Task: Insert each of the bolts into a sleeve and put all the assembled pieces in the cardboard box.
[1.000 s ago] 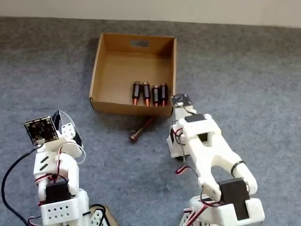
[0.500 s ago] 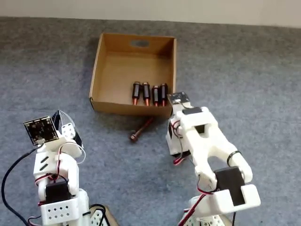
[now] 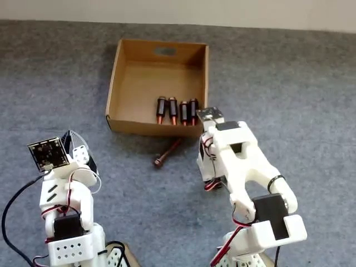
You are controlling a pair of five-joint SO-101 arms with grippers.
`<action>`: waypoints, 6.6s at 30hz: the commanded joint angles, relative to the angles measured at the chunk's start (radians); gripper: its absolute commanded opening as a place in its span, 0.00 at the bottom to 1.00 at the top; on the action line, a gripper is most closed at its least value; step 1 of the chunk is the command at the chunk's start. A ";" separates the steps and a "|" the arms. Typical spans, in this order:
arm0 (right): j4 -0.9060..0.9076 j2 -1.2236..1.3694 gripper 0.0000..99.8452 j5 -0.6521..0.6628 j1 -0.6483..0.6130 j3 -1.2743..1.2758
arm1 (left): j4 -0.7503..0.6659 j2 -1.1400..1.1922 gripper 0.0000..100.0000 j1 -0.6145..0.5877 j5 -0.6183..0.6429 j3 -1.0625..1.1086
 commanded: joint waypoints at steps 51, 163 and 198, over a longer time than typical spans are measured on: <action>-0.463 -1.178 0.00 -0.172 0.047 0.754 | 0.172 0.377 0.01 0.240 -0.256 -0.352; -0.461 -1.349 0.01 -0.166 0.047 0.875 | 0.720 1.977 0.11 0.432 -1.094 -1.214; -0.463 -1.349 0.01 -0.166 0.047 0.872 | 0.726 1.741 0.01 0.547 -1.051 -1.231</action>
